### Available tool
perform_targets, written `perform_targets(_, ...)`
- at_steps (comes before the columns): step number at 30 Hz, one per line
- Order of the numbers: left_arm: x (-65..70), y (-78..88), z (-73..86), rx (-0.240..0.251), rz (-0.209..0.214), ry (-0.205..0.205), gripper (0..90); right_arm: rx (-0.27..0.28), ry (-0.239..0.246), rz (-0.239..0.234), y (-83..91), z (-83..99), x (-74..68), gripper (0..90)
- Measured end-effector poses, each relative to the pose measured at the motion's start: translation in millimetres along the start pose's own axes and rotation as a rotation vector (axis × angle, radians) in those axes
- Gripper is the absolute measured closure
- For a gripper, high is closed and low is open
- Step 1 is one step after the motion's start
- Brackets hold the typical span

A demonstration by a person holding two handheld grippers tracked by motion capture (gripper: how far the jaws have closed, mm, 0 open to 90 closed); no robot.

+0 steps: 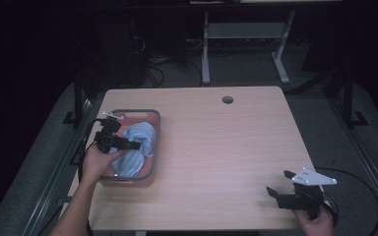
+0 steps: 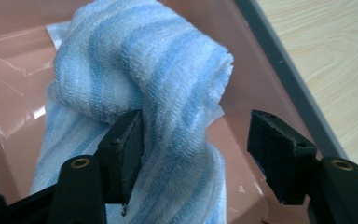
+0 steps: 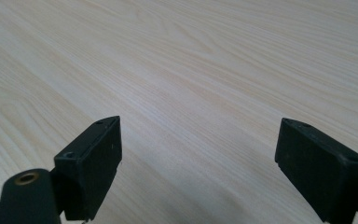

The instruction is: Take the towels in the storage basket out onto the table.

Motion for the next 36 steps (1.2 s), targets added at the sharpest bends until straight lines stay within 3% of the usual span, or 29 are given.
perform_targets(6,0.5,-6.3,-3.8,-0.014,-0.022,0.042,43.5,-0.003,0.006,-0.002,-0.5,-0.5,0.0,14.2)
perform_targets(14,1.6,-11.6,-5.0,-0.035,-0.045,0.057,47.7,0.003,0.004,-0.001,0.4,-0.3,0.1,14.2)
perform_targets(21,-5.0,-15.4,-1.0,-0.040,-0.040,0.079,61.0,0.003,0.004,-0.001,0.3,-0.4,0.4,14.2)
perform_targets(26,-8.7,-16.1,-0.4,-0.056,-0.047,0.118,70.7,0.002,-0.006,-0.001,1.0,0.6,1.3,14.2)
perform_targets(29,-8.3,-15.2,0.1,-0.053,-0.052,0.111,75.5,0.006,-0.007,0.004,2.5,1.1,1.8,14.2)
perform_targets(36,-6.8,-9.0,3.1,-0.019,-0.064,0.112,76.7,0.012,-0.003,0.007,3.8,0.8,0.7,14.5)
Point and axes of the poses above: each handheld gripper's, and its own axes: y roughly backward along the jaws, z roughly out of its underside, x roughly to its right, the point moved 1 cm from there along -y, roughly forward along the jaws, and after that the axes turned 12 degrees about -x, right-handed, at the moved point
